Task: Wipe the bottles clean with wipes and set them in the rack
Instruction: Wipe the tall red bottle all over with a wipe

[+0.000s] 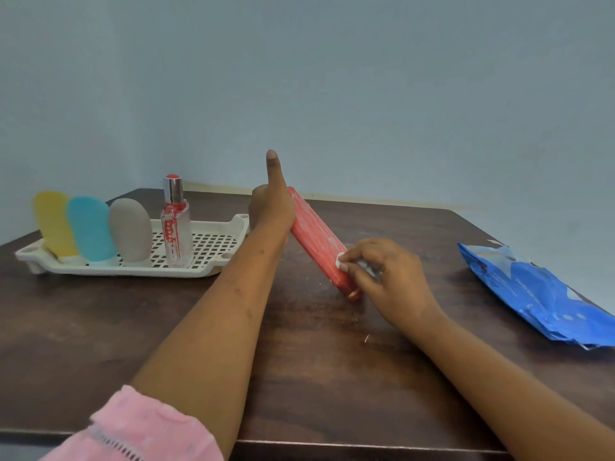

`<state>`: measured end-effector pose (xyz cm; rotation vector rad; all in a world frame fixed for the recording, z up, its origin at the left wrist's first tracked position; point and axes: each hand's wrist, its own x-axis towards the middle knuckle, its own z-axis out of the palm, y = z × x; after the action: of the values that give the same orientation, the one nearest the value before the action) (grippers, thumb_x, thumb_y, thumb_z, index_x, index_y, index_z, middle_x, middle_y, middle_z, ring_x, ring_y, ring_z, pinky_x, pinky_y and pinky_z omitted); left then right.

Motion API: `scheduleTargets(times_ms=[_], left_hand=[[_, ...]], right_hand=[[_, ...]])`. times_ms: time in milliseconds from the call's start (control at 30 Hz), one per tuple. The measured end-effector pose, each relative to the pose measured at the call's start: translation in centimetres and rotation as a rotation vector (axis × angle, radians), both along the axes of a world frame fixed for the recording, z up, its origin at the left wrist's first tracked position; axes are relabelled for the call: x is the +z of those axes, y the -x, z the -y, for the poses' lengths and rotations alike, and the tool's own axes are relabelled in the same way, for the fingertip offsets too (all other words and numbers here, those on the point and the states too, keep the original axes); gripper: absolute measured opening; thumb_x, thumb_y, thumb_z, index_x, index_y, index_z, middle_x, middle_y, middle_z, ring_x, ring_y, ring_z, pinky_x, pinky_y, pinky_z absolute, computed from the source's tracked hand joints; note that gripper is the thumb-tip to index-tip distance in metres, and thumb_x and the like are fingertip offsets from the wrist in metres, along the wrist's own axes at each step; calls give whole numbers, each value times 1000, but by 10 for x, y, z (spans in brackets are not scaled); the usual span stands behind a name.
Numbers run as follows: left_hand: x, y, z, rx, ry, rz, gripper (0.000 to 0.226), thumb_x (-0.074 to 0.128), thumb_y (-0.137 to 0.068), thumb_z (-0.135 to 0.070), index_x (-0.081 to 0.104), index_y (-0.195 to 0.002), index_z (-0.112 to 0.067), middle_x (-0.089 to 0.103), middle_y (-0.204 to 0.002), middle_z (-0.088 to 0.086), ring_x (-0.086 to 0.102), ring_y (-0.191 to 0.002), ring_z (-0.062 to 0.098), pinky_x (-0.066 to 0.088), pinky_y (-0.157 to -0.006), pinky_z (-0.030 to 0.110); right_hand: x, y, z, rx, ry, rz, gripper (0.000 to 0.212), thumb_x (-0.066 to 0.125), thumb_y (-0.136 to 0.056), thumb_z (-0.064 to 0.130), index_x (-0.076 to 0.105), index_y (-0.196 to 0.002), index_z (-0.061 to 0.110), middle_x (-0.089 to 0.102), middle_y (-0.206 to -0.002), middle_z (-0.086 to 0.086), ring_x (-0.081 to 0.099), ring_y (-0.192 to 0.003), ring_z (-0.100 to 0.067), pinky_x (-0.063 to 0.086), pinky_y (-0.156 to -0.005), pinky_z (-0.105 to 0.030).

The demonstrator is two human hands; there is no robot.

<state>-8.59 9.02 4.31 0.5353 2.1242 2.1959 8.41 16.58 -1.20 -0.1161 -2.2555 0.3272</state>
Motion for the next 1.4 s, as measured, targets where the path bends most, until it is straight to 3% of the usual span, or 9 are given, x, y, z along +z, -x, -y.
scheduleTargets(times_ms=[167,400,667,767,867,1033,1200,1333,1400], left_hand=[[-3,4,1,23,21,51,67,16,-85,-79,38,-64,-20,41,-62,1,45,-62,18,36,-65,34],[-5,2,1,30,46,67,68,14,-84,-79,42,-66,-19,44,-65,1,47,-64,18,38,-65,34],[-6,3,2,15,26,77,68,14,-85,-78,42,-67,-18,40,-62,0,41,-56,14,35,-59,31],[-6,3,0,13,26,67,68,14,-85,-78,42,-66,-19,41,-63,0,43,-58,15,36,-61,33],[-7,4,-2,-1,16,77,67,15,-86,-77,41,-66,-19,41,-62,0,42,-57,15,36,-62,32],[-8,5,-1,2,2,93,68,15,-84,-80,42,-67,-19,42,-63,1,43,-58,16,37,-64,33],[-9,7,-3,-48,-42,84,71,16,-77,-86,43,-67,-21,50,-70,7,50,-67,22,41,-66,35],[-12,7,-2,-132,-131,143,91,18,-60,-97,54,-80,-15,59,-80,10,57,-72,26,54,-77,45],[-10,4,0,-192,-179,139,88,20,-70,-91,55,-84,-12,65,-81,14,62,-75,29,55,-84,46]], right_hand=[[-6,-9,7,105,-165,107,12,64,-81,16,73,-89,14,66,-94,3,54,-88,-6,41,-77,-16],[4,-4,3,21,-72,54,8,69,-83,14,74,-90,16,66,-94,3,49,-86,2,31,-78,3],[-2,-7,14,88,-498,142,12,60,-85,14,72,-87,12,63,-94,-4,59,-81,-24,52,-68,-33],[1,-6,13,60,-470,98,19,54,-88,18,72,-89,12,63,-93,-3,59,-79,-23,50,-68,-31],[2,-1,15,43,-431,43,10,65,-84,11,72,-91,9,64,-93,-6,60,-79,-25,51,-70,-33],[-3,-1,14,93,-526,154,12,71,-79,5,73,-89,9,64,-93,-6,60,-80,-25,53,-69,-34],[3,-6,4,21,-175,57,18,57,-87,20,73,-93,14,69,-96,-1,55,-91,-9,35,-82,-13],[-1,-4,6,16,-169,59,18,58,-86,17,73,-95,11,70,-97,-1,50,-96,-10,29,-86,-11],[0,-5,5,29,-170,63,17,60,-85,17,73,-94,12,70,-96,1,52,-95,-9,31,-85,-12]])
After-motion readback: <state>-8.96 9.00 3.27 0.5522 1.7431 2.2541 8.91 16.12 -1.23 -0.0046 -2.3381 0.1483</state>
